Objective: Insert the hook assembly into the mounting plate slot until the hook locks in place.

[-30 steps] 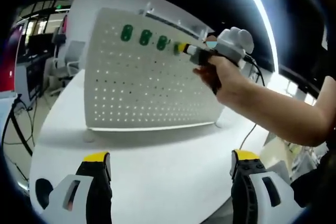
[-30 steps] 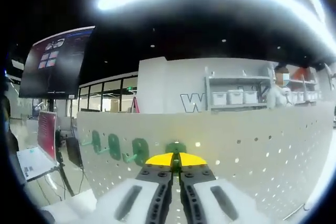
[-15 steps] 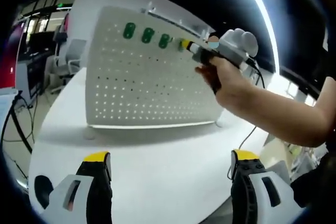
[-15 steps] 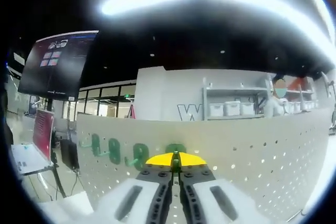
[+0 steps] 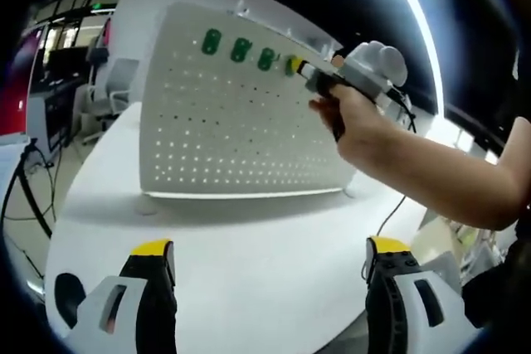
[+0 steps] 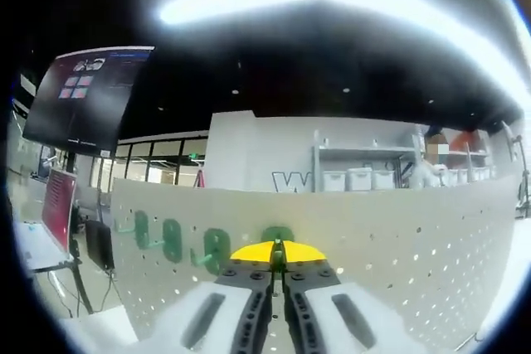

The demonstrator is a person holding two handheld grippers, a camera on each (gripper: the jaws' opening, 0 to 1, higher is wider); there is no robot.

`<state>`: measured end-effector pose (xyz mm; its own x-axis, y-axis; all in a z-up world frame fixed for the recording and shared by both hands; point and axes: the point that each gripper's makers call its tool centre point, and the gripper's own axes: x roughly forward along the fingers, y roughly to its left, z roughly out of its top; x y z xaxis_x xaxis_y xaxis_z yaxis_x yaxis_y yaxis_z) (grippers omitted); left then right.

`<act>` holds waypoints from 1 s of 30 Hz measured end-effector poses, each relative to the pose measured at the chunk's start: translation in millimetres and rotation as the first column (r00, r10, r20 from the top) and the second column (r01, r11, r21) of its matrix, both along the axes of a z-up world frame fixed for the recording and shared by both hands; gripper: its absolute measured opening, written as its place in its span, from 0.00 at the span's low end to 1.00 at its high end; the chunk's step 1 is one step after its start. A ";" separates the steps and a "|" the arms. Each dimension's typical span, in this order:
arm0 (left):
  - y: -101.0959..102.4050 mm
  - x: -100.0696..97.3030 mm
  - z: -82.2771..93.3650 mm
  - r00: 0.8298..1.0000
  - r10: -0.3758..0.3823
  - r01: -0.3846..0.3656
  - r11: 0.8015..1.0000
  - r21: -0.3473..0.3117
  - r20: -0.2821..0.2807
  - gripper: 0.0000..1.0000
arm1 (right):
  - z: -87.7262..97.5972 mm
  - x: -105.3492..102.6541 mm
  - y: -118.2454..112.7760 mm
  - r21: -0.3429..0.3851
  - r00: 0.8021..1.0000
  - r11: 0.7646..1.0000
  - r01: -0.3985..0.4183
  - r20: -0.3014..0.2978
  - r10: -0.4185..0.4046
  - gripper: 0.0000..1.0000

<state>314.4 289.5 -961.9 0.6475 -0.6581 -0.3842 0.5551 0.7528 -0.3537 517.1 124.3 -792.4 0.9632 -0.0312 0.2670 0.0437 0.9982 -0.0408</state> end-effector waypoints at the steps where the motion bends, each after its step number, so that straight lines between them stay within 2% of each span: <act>1: 0.1 0.1 -1.2 1.000 -0.001 0.001 1.000 0.001 -0.004 0.97 | -1.1 0.8 0.1 0.000 1.000 1.000 0.002 0.000 -0.002 0.00; 9: -0.5 1.0 -6.4 1.000 -0.006 0.006 1.000 0.006 -0.018 0.97 | -3.2 3.7 -0.1 0.001 1.000 1.000 0.017 0.007 -0.017 0.00; 14: -2.9 4.5 -6.1 1.000 -0.005 0.005 1.000 0.001 -0.017 0.97 | -4.3 4.8 0.6 -0.057 0.999 0.998 0.037 -0.014 -0.038 0.00; 22: -2.7 5.4 -6.0 1.000 -0.002 0.002 1.000 0.003 -0.014 0.98 | -4.7 6.0 -0.2 -0.040 0.999 0.999 0.034 -0.031 -0.035 0.00; 26: -1.2 3.8 -6.2 1.000 0.003 -0.003 1.000 0.002 -0.016 0.99 | -4.2 5.7 0.6 -0.049 0.998 0.999 0.014 -0.061 -0.017 0.01; 30: -1.2 3.6 -4.1 1.000 0.004 -0.004 1.000 0.002 -0.011 0.99 | 2.5 1.7 0.0 -0.025 0.998 1.000 -0.001 -0.056 -0.001 0.07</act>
